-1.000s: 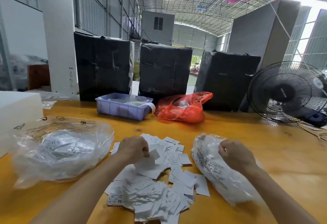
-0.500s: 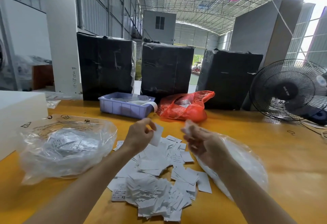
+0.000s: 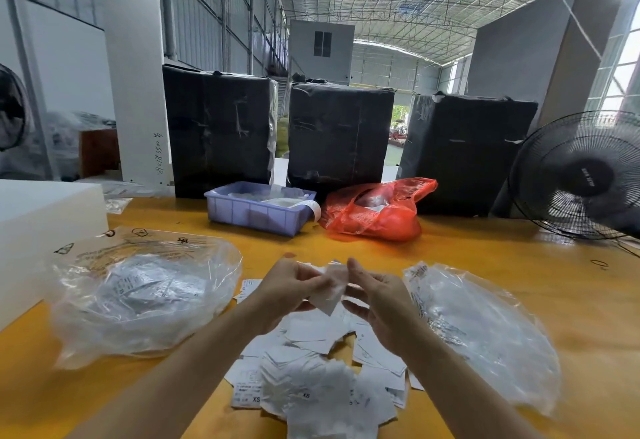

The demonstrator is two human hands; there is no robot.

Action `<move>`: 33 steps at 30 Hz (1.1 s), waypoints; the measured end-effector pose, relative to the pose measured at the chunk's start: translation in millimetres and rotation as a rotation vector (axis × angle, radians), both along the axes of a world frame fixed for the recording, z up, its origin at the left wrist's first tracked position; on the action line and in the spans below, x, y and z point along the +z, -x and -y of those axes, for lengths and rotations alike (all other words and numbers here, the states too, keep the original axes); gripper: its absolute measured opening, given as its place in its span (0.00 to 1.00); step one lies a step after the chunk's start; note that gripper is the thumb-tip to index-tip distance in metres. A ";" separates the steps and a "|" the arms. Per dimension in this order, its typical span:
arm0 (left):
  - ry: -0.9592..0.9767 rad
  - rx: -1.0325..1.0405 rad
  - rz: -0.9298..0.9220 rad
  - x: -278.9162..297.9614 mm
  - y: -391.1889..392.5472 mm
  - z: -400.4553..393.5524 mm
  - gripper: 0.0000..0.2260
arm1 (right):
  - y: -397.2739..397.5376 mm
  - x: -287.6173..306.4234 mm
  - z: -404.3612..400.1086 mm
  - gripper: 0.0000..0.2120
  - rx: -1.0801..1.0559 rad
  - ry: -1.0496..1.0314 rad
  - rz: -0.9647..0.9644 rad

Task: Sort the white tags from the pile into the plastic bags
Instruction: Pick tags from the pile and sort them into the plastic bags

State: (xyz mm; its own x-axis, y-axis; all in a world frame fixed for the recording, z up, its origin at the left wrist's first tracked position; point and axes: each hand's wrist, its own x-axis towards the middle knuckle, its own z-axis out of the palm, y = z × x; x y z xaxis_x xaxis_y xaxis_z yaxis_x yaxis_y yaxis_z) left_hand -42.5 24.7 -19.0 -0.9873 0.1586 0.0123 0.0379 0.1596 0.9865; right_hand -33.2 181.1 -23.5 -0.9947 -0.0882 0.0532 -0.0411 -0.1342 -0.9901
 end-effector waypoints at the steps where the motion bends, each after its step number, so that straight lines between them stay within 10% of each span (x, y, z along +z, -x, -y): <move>1: -0.019 0.024 -0.005 -1.2 0.2 0.0 0.08 | 2.2 -1.3 -1.0 0.12 -0.022 0.020 0.001; 10: -0.215 0.022 0.029 2.2 -7.8 3.0 0.03 | 6.9 1.3 -15.3 0.08 -0.411 -0.184 -0.381; 17: 0.007 -0.028 -0.068 0.7 -12.7 1.9 0.06 | -10.9 3.1 -6.0 0.16 -0.104 -0.649 -0.473; 26: -0.151 -0.097 0.059 9.3 -22.0 -6.3 0.25 | -12.6 1.9 0.5 0.08 -0.277 0.019 0.034; 33: -0.320 0.173 -0.033 -1.4 -15.4 -21.9 0.01 | -18.6 -7.4 9.6 0.05 -0.297 0.160 0.228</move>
